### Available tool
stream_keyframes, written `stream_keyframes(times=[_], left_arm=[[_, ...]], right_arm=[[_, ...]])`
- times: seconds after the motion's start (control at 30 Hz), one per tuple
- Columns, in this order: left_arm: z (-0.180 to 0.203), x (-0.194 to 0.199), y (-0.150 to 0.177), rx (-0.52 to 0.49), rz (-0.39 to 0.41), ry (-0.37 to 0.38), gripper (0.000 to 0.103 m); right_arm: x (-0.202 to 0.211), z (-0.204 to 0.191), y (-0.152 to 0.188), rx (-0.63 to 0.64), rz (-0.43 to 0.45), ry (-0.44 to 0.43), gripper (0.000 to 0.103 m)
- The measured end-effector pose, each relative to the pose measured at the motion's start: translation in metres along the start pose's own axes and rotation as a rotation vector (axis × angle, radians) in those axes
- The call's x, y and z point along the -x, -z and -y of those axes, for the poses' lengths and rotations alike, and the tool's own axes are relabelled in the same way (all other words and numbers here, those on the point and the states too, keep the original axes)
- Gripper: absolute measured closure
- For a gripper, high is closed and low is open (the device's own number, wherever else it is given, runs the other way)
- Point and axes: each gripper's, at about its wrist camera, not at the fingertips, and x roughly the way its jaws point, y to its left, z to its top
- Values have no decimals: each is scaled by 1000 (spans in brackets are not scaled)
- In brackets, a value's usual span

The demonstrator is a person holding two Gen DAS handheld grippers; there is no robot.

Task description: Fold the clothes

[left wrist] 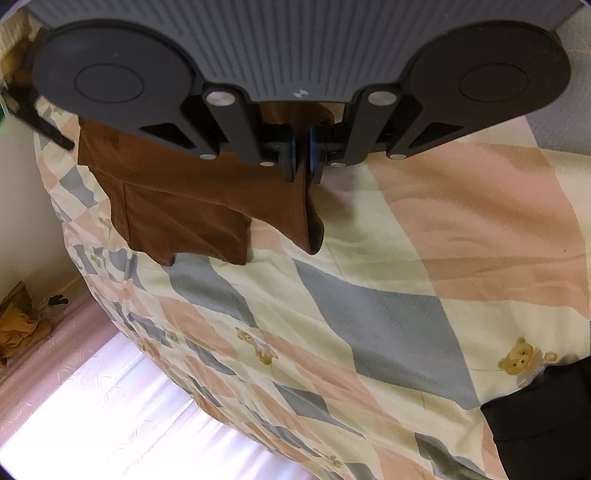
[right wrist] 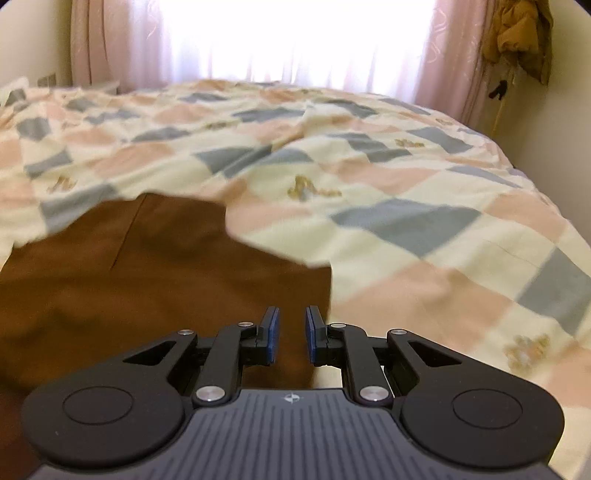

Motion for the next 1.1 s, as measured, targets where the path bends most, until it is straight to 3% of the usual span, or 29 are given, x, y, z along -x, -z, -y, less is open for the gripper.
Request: stream_keyframes(times=[0.2,0.3,0.43,0.5,0.6,0.7,0.77,0.8,0.83,0.97,1.1], left_arm=[[-11,4,7,25,4,-27,99],[-5,-7,9,-10,-10,-61,99],[18,-8,0,-68,3,-119,99],[40,2,-6,-105,9,-127,99],[88,17,-10,-154,24,-21,99],[148,12,-2,-212,22,137,99],[184,-8,12,-251,-11,237,89],[197,-24,21,-261,-56,266,71],[210,-40,30,-270,-102,295,62],[229,-69,66,-306,-239,303,66],[201,-35,75,-308,-223,292,65]], right_arm=[[-54,0,-14,-48,-53,-25,87],[-62,-2,-9,-34,-78,-22,87],[-46,1,-9,-69,-68,-17,87],[-23,3,-9,-107,-42,-50,80],[15,3,-4,-138,-9,-108,71],[40,8,7,-221,-26,-152,71],[50,15,15,-296,-49,-181,71],[53,19,19,-337,-61,-194,70],[55,23,23,-373,-74,-204,70],[50,36,35,-484,-119,-233,69],[39,41,39,-592,-148,-373,68]])
